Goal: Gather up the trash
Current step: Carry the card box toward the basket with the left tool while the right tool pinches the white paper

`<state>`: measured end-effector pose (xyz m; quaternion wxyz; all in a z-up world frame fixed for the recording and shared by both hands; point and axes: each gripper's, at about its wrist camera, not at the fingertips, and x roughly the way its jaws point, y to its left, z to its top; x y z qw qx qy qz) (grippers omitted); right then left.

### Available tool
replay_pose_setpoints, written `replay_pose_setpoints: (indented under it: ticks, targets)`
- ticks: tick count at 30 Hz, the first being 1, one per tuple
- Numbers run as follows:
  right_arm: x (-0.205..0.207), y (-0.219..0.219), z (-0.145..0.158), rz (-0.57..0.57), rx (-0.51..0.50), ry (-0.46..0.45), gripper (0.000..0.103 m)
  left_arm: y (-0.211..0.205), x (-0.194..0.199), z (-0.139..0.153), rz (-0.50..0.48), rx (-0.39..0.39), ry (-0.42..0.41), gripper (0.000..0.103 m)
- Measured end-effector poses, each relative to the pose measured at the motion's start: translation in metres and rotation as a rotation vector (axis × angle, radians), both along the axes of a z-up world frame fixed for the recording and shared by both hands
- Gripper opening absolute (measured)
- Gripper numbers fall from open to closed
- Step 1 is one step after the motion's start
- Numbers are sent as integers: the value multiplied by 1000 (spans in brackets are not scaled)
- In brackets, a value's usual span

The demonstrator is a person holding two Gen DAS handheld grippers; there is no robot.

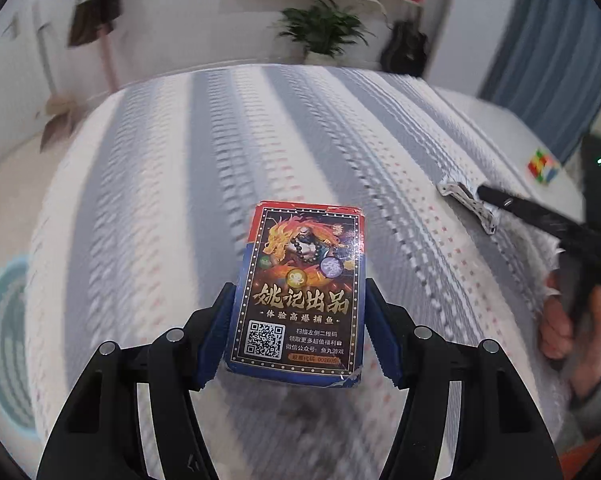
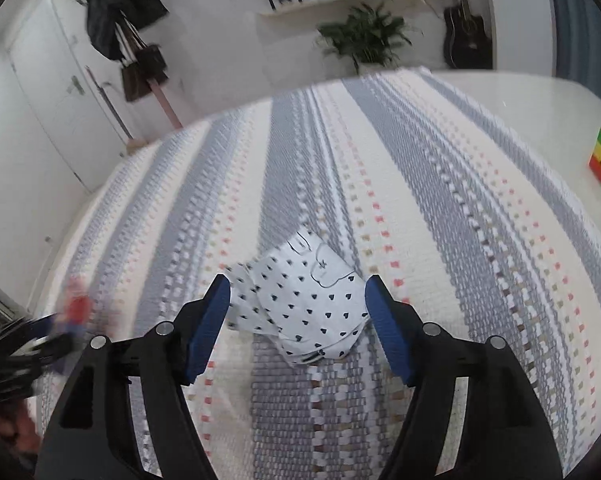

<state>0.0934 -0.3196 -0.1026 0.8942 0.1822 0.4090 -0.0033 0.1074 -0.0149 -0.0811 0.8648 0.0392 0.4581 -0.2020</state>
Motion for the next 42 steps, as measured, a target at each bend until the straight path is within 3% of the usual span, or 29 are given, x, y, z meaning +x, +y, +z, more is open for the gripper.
replay_pose_setpoints:
  ticks: [3, 6, 14, 18, 24, 28, 35, 38, 40, 42]
  targets:
    - [5, -1, -5, -14, 4, 32, 68, 25, -2, 17, 75, -8, -17, 60]
    - [8, 5, -7, 17, -14, 41, 78, 43, -11, 31, 102, -51, -39, 60]
    - [11, 14, -8, -23, -112, 69, 77, 72, -10, 35, 166, -128, -39, 61]
    - [2, 14, -1, -40, -132, 13, 67, 81, -10, 41, 175, -152, -62, 61]
    - [-16, 50, 17, 56, -277, -118, 67, 89, -16, 49, 189, -120, -108, 61]
    - [-17, 68, 19, 100, -354, -134, 67, 99, -17, 48, 202, -132, -102, 61]
    - [0, 70, 6, 98, -379, -7, 66, 111, -13, 44, 231, -149, -87, 61]
    - [7, 71, 1, 89, -394, 40, 38, 114, -12, 46, 241, -157, -93, 61]
    - [15, 68, -6, 93, -380, 89, 32, 119, -11, 49, 250, -164, -103, 61]
    - [18, 66, -6, 78, -369, 101, 18, 125, -11, 53, 260, -170, -114, 61]
